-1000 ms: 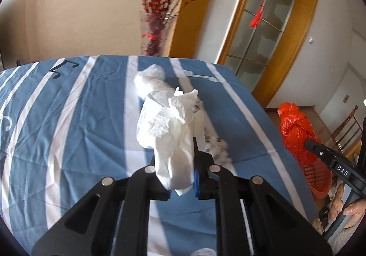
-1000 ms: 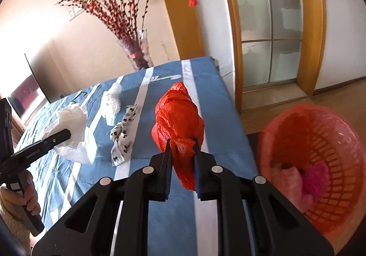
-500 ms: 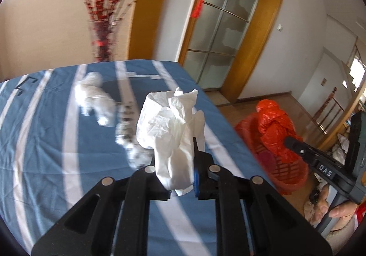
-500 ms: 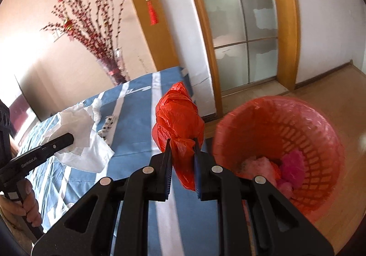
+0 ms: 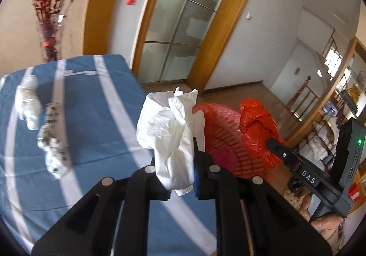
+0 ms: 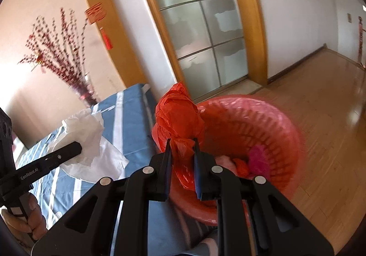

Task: Collect trash
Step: 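Carry both held items over the orange wastebasket, then open both tools to drop the items into the wastebasket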

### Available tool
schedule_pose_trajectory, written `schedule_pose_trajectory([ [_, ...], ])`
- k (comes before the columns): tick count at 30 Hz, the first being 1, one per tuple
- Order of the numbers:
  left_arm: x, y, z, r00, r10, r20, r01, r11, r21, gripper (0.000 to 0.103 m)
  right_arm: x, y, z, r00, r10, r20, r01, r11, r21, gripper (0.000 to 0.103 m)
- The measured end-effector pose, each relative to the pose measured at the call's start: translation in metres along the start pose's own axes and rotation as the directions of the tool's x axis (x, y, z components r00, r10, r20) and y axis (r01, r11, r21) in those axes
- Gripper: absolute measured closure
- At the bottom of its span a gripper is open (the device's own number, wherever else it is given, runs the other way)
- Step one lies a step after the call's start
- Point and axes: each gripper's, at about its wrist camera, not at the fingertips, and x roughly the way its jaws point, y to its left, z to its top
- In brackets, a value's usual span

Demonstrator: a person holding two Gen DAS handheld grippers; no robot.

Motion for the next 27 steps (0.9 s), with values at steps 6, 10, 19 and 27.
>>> schedule_pose_trajectory([
  [6,0.028,-0.029,0.004,0.998,-0.062,-0.026,0.062,0.998,0.018,0.088,-0.006,-0.032,0.005,0.999,-0.036,0.028,0.034,0.997,0.072,0.086],
  [10,0.046,-0.045,0.006,0.995,-0.091,-0.048,0.092,0.995,0.032,0.088,-0.005,-0.045,0.008,0.998,-0.049,0.038,0.044,0.994,0.103,0.086],
  [19,0.088,-0.066,0.007,0.987,-0.121,-0.104,0.126,0.991,0.042,0.088,0.006,-0.062,0.018,0.996,-0.063,0.055,0.054,0.987,0.151,0.086],
  [27,0.115,-0.066,0.001,0.983,-0.106,-0.148,0.113,0.993,0.042,0.082,0.019,-0.076,0.019,0.996,-0.079,0.041,0.070,0.980,0.189,0.074],
])
